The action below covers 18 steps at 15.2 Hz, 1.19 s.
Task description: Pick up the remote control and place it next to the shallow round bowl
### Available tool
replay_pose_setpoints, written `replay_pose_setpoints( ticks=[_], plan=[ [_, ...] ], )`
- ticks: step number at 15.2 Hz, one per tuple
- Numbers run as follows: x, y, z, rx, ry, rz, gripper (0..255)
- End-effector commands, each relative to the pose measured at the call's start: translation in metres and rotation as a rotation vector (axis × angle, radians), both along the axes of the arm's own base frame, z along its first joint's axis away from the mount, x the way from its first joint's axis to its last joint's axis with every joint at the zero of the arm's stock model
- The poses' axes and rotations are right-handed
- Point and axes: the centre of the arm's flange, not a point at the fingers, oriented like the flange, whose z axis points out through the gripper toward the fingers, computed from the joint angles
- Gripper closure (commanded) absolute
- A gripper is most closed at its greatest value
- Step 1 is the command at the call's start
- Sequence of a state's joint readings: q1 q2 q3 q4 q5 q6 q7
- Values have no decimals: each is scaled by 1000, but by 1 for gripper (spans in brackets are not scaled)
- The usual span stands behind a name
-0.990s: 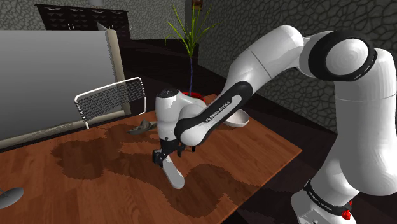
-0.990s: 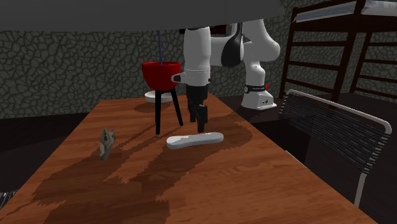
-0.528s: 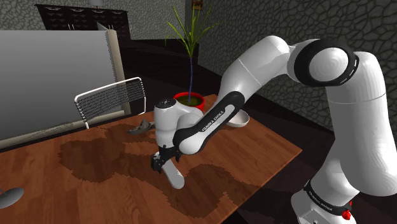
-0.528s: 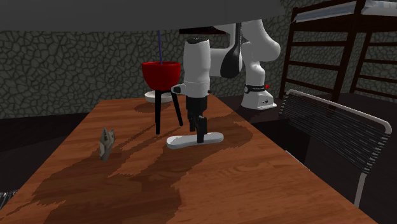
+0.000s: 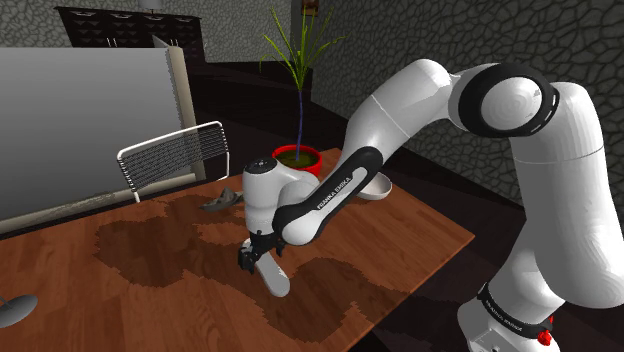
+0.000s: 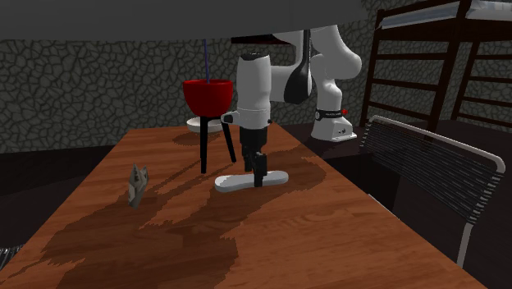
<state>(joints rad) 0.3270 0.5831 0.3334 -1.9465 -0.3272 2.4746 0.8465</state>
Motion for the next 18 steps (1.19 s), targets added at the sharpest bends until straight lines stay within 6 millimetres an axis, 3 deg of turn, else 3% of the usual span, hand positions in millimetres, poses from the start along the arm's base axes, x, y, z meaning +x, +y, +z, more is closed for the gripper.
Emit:
replay_pose_setpoints(
  ticks=[1, 10, 18],
  plan=[
    [0, 0, 0, 0, 0, 0, 255],
    [0, 0, 0, 0, 0, 0, 255],
    [0, 0, 42, 0, 0, 0, 255]
  ],
)
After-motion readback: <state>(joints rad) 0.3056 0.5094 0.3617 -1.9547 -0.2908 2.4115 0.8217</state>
